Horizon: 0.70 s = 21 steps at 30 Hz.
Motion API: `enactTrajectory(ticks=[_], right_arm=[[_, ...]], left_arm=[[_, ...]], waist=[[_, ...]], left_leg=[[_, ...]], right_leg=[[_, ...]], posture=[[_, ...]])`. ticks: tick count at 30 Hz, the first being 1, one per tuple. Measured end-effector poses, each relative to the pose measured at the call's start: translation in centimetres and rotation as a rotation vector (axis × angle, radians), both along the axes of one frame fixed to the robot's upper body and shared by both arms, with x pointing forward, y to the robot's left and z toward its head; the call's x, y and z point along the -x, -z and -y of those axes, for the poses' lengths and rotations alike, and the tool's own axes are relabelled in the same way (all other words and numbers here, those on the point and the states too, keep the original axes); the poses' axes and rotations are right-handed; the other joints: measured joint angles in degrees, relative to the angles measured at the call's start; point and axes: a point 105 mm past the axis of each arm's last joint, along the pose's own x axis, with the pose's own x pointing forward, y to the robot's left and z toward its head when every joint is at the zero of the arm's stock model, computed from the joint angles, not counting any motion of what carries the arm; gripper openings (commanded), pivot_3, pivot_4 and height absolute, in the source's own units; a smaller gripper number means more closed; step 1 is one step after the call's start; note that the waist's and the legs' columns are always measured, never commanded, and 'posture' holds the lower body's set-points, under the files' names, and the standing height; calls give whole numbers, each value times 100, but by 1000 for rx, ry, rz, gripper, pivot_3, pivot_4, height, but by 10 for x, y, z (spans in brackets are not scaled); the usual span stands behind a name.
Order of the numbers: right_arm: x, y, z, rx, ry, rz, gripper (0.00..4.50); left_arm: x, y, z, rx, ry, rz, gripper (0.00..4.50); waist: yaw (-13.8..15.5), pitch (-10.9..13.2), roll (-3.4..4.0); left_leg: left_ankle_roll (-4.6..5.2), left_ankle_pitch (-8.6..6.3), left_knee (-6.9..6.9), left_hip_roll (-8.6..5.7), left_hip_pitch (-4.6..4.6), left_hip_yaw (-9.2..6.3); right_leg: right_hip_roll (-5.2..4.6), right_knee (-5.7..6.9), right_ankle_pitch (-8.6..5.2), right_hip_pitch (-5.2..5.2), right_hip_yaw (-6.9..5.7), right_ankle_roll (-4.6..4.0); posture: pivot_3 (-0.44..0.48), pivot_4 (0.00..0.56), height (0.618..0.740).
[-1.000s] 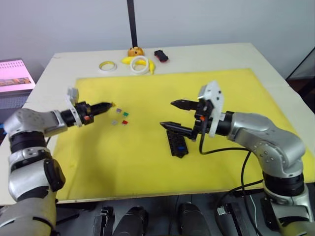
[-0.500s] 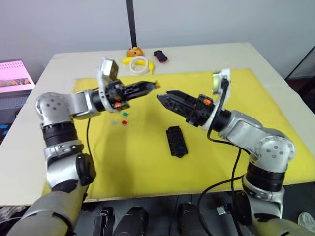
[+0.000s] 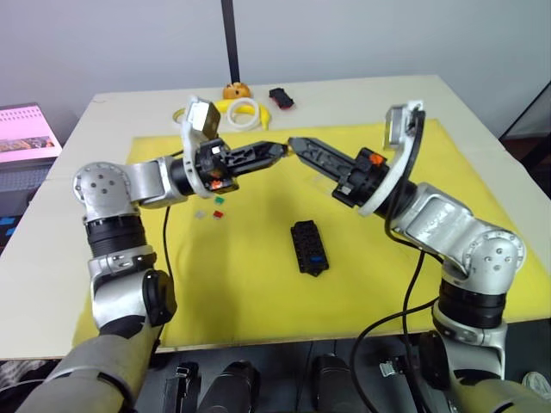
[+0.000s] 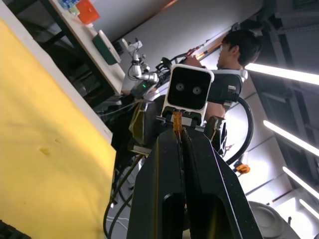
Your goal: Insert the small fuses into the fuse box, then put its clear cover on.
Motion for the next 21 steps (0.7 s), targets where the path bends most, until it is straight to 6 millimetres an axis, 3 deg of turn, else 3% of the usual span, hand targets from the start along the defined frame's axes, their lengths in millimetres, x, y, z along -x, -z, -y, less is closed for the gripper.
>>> enactTrajectory(ticks=[12,14,21], right_arm=[[1,6,2,39,11,-8,2713],[1,5,3,42,16,-6,2184],[2,5,3,54,17,-1,2184]], left_arm=[[1,1,0,-6,9,0,0],[1,1,0,-5,8,0,0],[0,1,2,7,8,1,0]], waist=[[11,0,0],[13,0,0],[16,0,0]], left_leg=[[0,0,0,0,0,1],[0,0,0,0,0,1],[0,0,0,0,0,1]], right_leg=[[0,-1,0,0,0,0],[0,-1,0,0,0,0],[0,-1,0,0,0,0]], posture=[[0,150,740],[0,150,740],[0,150,740]])
